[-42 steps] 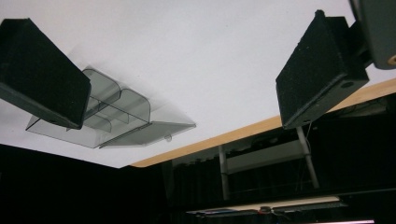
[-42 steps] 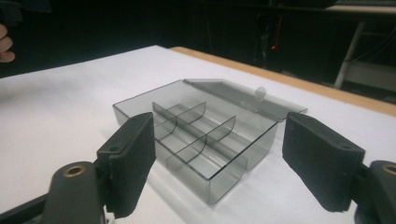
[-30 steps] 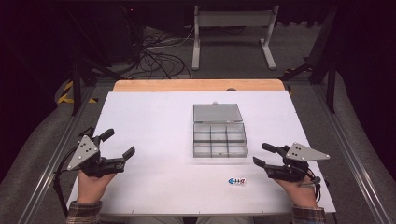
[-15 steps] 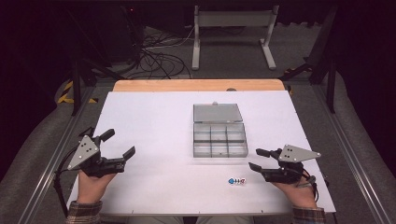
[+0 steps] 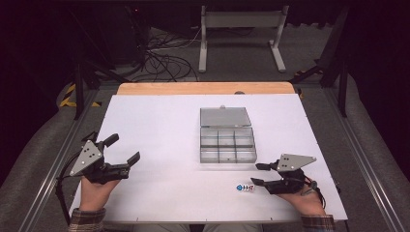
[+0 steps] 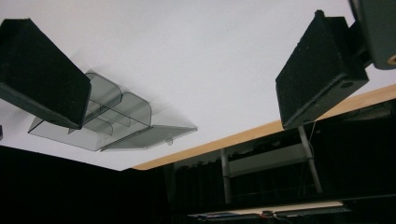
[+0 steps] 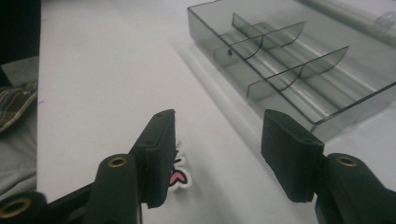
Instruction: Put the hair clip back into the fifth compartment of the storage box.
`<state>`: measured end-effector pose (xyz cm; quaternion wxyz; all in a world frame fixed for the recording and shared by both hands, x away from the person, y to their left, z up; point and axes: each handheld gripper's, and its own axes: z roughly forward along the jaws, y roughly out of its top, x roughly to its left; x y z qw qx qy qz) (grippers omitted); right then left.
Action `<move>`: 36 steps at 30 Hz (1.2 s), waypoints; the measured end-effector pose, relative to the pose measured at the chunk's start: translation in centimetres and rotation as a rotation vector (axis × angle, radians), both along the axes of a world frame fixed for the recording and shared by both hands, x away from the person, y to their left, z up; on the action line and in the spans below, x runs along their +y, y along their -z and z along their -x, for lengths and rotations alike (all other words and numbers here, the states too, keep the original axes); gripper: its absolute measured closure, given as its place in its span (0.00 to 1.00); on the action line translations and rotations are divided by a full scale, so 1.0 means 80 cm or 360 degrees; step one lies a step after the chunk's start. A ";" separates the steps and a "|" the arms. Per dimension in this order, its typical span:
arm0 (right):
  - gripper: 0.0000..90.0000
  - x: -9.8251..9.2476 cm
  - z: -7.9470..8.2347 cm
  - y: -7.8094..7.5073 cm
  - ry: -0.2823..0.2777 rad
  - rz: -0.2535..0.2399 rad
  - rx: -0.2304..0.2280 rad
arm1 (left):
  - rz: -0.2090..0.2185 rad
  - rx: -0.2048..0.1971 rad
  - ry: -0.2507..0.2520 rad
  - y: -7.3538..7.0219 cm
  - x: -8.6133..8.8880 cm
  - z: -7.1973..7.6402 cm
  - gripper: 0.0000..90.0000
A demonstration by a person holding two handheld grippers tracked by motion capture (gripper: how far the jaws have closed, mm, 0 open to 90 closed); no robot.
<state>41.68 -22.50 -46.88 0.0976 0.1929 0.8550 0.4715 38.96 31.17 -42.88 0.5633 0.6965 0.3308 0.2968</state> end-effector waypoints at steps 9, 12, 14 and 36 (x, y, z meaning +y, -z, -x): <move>0.48 0.017 -0.003 0.014 -0.0118 0.0111 0.0110 | -0.0014 0.0003 0.0006 0.001 -0.003 -0.001 0.05; 0.48 0.021 -0.004 0.017 -0.0139 0.0131 0.0122 | -0.0009 -0.0002 0.0014 0.001 -0.004 -0.001 0.05; 0.49 0.023 -0.004 0.019 -0.0151 0.0142 0.0125 | -0.0010 0.0001 0.0015 0.001 -0.004 -0.001 0.05; 0.69 0.044 0.004 0.028 -0.0254 0.0316 0.0049 | -0.0013 0.0004 0.0018 0.001 -0.004 -0.001 0.05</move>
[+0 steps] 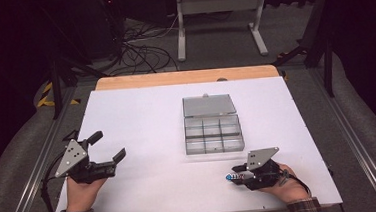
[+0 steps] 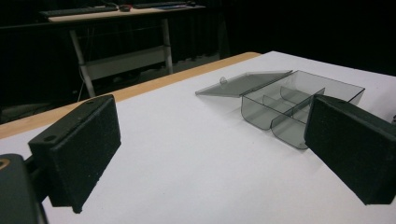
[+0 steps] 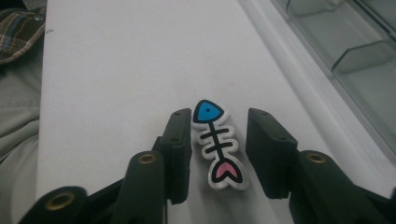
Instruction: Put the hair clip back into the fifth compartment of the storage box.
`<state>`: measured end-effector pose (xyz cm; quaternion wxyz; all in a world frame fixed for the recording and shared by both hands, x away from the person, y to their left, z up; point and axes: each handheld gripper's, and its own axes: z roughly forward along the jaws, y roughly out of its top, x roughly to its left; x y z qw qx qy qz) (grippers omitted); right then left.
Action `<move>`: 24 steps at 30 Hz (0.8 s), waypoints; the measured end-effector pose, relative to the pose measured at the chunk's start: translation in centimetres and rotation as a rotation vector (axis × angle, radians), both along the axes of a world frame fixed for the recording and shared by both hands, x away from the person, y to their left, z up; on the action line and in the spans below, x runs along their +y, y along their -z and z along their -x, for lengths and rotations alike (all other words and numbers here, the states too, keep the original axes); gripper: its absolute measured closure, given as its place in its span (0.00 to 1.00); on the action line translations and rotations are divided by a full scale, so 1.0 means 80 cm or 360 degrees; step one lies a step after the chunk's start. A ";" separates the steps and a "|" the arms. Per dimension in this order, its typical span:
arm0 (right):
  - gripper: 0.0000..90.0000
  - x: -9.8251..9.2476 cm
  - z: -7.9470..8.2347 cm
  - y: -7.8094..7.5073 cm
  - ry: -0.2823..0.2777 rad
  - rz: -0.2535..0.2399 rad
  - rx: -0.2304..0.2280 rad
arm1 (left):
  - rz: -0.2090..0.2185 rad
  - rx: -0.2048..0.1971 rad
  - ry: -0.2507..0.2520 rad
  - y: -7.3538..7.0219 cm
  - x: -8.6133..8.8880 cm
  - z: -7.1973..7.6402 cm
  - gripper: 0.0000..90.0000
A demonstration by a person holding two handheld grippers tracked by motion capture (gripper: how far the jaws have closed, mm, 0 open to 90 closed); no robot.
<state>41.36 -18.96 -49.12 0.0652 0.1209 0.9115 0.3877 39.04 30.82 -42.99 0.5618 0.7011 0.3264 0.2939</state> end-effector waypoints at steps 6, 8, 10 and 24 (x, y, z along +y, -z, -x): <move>0.79 0.002 0.002 0.000 -0.0021 -0.0001 0.0011 | -0.0006 0.0004 0.0002 0.001 -0.001 -0.001 0.05; 0.80 0.002 0.002 -0.001 -0.0023 0.0007 0.0013 | -0.0011 0.0005 0.0001 0.001 -0.001 -0.001 0.05; 0.80 0.003 0.002 -0.001 -0.0019 0.0005 0.0014 | -0.0014 0.0005 -0.0001 0.001 -0.001 0.000 0.05; 0.86 0.006 0.000 0.000 -0.0017 -0.0007 0.0038 | -0.0025 0.0019 0.0005 0.004 -0.005 -0.003 0.05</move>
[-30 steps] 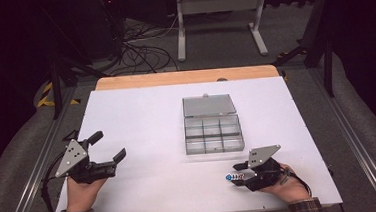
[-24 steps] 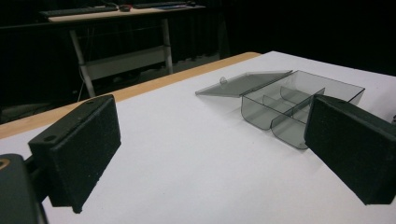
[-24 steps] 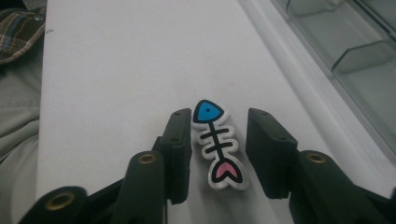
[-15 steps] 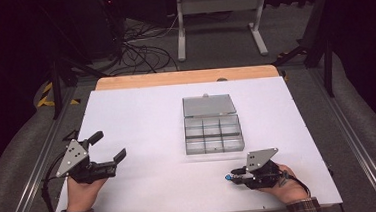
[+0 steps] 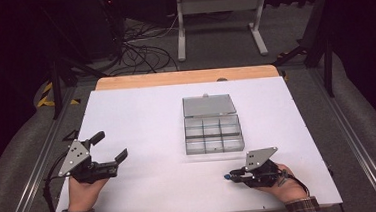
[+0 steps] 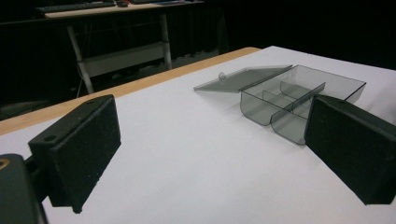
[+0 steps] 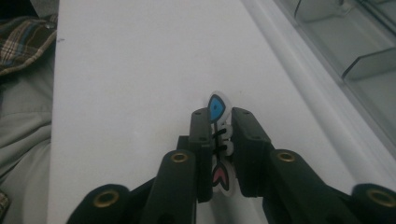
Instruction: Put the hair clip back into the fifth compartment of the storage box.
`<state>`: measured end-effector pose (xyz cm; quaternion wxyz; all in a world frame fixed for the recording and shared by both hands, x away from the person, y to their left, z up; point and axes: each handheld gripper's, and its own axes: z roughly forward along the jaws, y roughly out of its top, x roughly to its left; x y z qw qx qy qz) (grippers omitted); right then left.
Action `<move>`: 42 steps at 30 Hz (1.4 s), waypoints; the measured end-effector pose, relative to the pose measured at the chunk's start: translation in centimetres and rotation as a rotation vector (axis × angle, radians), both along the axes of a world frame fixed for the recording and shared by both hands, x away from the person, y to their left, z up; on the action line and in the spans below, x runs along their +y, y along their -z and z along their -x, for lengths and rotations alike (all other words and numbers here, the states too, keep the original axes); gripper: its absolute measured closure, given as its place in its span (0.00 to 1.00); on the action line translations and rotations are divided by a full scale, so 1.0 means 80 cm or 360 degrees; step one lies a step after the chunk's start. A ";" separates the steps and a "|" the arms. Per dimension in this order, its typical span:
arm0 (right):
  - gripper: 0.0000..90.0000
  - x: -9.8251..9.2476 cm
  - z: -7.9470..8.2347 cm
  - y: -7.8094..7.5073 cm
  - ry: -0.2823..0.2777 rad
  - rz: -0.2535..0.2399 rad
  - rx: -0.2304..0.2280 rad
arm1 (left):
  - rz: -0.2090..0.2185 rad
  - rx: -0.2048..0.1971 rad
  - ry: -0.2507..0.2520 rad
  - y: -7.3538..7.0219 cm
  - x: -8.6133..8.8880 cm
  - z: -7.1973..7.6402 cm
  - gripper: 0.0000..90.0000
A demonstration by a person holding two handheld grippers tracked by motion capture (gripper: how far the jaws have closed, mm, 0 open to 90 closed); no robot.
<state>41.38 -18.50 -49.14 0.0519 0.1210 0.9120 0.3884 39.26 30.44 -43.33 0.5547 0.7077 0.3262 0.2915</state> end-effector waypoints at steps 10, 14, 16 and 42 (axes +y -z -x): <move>0.95 0.001 0.004 -0.005 -0.0041 -0.0032 -0.0037 | -0.0001 0.0001 0.0000 0.000 0.000 0.000 0.05; 0.95 0.001 0.005 -0.005 -0.0049 -0.0028 -0.0039 | -0.0001 0.0003 0.0002 0.000 0.000 0.000 0.05; 0.95 0.001 0.005 -0.006 -0.0047 -0.0030 -0.0047 | 0.0001 0.0002 0.0000 0.000 0.000 0.000 0.05; 0.96 -0.004 0.005 -0.013 0.0057 -0.0115 -0.0207 | -0.0005 0.0012 -0.0002 0.002 0.000 -0.001 0.05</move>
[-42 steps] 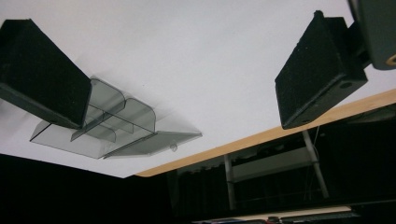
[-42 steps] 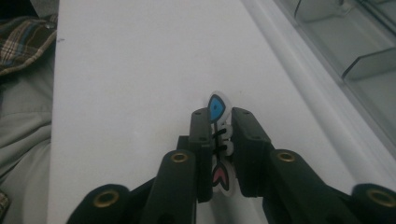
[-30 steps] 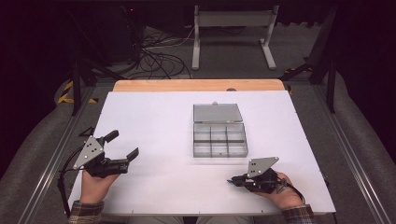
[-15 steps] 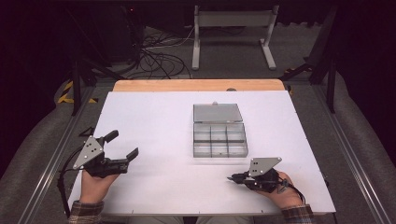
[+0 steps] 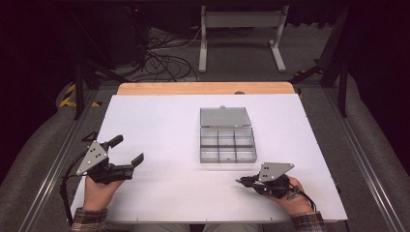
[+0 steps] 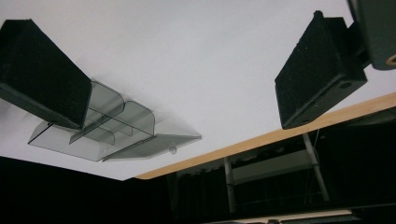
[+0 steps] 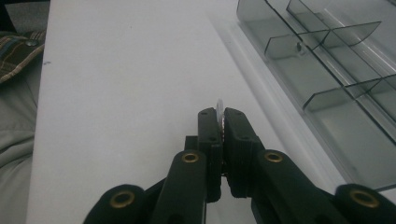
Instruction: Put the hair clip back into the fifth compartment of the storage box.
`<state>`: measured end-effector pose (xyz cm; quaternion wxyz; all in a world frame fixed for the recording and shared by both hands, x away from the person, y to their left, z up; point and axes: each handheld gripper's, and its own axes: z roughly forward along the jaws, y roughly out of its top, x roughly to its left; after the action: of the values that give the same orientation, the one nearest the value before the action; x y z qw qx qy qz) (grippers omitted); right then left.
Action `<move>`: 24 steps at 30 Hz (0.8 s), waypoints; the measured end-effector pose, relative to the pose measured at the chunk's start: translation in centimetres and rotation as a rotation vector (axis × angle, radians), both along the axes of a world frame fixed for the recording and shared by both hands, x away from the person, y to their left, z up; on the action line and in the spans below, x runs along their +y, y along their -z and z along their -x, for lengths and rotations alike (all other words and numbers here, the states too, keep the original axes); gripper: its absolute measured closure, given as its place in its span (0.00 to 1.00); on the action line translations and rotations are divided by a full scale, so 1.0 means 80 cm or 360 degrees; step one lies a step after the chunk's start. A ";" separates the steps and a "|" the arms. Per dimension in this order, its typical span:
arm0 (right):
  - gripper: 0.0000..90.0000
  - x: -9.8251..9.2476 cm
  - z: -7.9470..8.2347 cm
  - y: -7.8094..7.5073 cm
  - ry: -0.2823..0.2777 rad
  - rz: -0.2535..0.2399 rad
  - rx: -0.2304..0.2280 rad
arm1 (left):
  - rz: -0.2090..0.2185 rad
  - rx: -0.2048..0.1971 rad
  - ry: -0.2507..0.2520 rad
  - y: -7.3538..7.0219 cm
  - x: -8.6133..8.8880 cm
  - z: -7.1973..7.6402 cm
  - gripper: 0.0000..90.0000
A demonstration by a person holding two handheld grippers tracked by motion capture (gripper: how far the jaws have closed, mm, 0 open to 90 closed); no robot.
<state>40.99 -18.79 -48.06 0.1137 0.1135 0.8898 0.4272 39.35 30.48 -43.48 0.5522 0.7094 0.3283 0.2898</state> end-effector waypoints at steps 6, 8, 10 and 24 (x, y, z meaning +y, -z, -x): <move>0.95 0.001 -0.002 0.000 0.0027 -0.0021 -0.0039 | -0.0004 0.0003 0.0004 0.000 -0.001 0.000 0.05; 0.95 0.001 -0.003 0.000 0.0038 -0.0034 -0.0048 | -0.0006 0.0004 0.0003 0.000 -0.001 0.000 0.05; 0.95 0.001 -0.004 0.000 0.0047 -0.0040 -0.0056 | -0.0005 0.0004 0.0003 0.000 -0.001 0.000 0.05; 0.95 -0.002 -0.007 -0.006 0.0115 -0.0152 -0.0103 | -0.0011 0.0006 0.0008 0.002 -0.003 0.000 0.05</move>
<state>41.53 -18.93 -47.55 0.1522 0.1372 0.8595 0.4682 39.31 30.24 -43.60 0.5499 0.7127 0.3264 0.2883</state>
